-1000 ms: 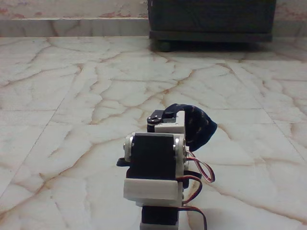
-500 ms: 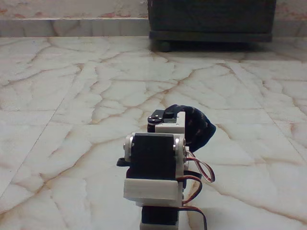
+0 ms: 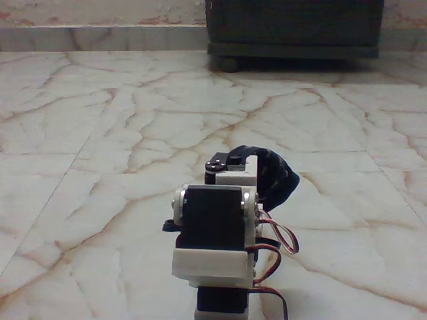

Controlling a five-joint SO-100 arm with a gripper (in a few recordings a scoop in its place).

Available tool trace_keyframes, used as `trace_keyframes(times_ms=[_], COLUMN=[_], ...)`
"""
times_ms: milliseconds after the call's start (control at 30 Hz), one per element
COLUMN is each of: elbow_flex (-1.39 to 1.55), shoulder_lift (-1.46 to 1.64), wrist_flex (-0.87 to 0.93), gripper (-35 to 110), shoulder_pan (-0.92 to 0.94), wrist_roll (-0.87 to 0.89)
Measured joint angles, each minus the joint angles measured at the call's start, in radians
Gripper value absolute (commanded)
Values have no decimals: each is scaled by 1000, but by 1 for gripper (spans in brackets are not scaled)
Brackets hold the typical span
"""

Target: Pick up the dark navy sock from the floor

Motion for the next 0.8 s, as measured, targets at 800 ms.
trace_keyframes(times_ms=[800], elbow_flex=[0], shoulder_lift=[0], wrist_flex=[8], gripper=[0], shoulder_pan=[-17], wrist_roll=[12])
